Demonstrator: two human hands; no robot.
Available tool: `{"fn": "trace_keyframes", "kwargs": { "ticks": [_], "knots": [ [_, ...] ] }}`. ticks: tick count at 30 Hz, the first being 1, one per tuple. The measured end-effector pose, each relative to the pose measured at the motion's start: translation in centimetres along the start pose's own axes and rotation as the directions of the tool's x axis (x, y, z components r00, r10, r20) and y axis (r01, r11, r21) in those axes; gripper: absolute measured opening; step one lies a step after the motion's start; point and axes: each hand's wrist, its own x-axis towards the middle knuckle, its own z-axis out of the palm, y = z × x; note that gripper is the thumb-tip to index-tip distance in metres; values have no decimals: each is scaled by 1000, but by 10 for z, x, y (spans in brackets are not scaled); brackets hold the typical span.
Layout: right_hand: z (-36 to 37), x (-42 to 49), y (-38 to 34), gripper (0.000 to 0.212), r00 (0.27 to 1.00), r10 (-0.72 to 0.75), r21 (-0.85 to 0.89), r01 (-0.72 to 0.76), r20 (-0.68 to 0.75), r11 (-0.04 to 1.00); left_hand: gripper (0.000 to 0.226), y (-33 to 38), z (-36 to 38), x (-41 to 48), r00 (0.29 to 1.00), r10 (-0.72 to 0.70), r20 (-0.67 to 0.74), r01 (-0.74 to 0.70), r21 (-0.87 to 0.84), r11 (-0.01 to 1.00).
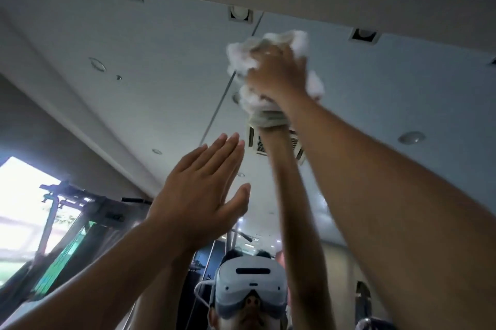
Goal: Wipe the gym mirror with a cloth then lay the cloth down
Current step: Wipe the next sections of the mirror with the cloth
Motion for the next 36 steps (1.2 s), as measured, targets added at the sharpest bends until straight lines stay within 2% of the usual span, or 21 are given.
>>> {"fn": "trace_keyframes", "kwargs": {
  "ticks": [2, 4, 6, 8, 10, 12, 14, 16, 19, 21, 23, 24, 25, 27, 28, 30, 31, 32, 33, 34, 36],
  "knots": [
    [7, -26, -38, 46, 977, -212, 45, 211, 36, 977, 70, 0, -1, 0, 1000, 0, -20, 0, 1, 1000],
    [1, -53, -49, 43, 894, -438, 36, 436, 96, 899, 68, 1, -2, 1, 999, 0, -33, 1, 11, 1000],
    [-18, -58, -20, 42, 827, -533, 148, 513, 179, 846, 65, 2, -2, 1, 999, 9, -47, -9, 14, 1000],
    [-34, -49, 30, 46, 854, -481, 154, 457, 201, 876, 65, 3, -1, -1, 999, 9, -46, -9, 4, 1000],
    [-42, -37, 76, 48, 944, -287, 67, 280, 162, 958, 66, 1, 2, 0, 999, 7, -53, -7, 2, 1000],
    [-33, -29, 86, 46, 997, -58, -2, 58, 42, 998, 66, 0, 3, 0, 998, 3, -59, -4, -9, 1000],
    [-16, -26, 64, 47, 997, 43, -53, -47, -69, 997, 66, 1, 5, -4, 998, -5, -68, 3, -15, 1000],
    [-7, -31, 32, 47, 996, 25, -54, -29, -87, 998, 66, 2, 8, -19, 997, -29, -68, 29, 1, 1000],
    [-7, -60, -4, 45, 988, -155, 2, 155, 23, 988, 66, 8, 6, -45, 995, -79, -63, 82, 47, 996],
    [-8, -96, -13, 47, 931, -342, 22, 342, 131, 940, 66, 13, 4, -55, 991, -116, -61, 120, 70, 990],
    [-14, -131, -3, 61, 830, -523, 50, 524, 195, 850, 67, 17, 3, -63, 988, -146, -46, 149, 74, 986],
    [-21, -137, 10, 66, 796, -571, 89, 565, 203, 820, 67, 19, 3, -67, 988, -152, -36, 154, 76, 985],
    [-27, -133, 25, 67, 784, -585, 125, 572, 208, 811, 67, 21, 3, -72, 988, -155, -27, 157, 80, 984],
    [-37, -106, 55, 61, 832, -520, 143, 500, 192, 854, 67, 21, 4, -84, 988, -152, -20, 153, 88, 984],
    [-37, -92, 64, 56, 886, -435, 121, 420, 161, 900, 67, 21, 4, -88, 989, -146, -24, 148, 84, 985],
    [-25, -77, 55, 47, 985, -164, 54, 161, 54, 986, 66, 21, 4, -94, 990, -135, -36, 137, 72, 988],
    [-15, -76, 40, 44, 999, -38, 14, 38, -9, 999, 65, 22, 4, -95, 990, -135, -44, 138, 61, 989],
    [-6, -78, 20, 43, 998, 20, -9, -20, -66, 1000, 65, 23, 3, -95, 989, -139, -55, 142, 53, 988],
    [-1, -84, -1, 41, 996, -2, -22, 0, -84, 1000, 64, 23, 1, -94, 987, -147, -62, 150, 49, 987],
    [1, -93, -19, 41, 995, -81, -19, 80, -65, 997, 64, 23, -1, -94, 986, -152, -61, 155, 51, 987],
    [1, -118, -41, 41, 948, -317, 4, 317, 25, 948, 63, 25, -5, -94, 984, -171, -47, 174, 81, 981]
  ]
}}
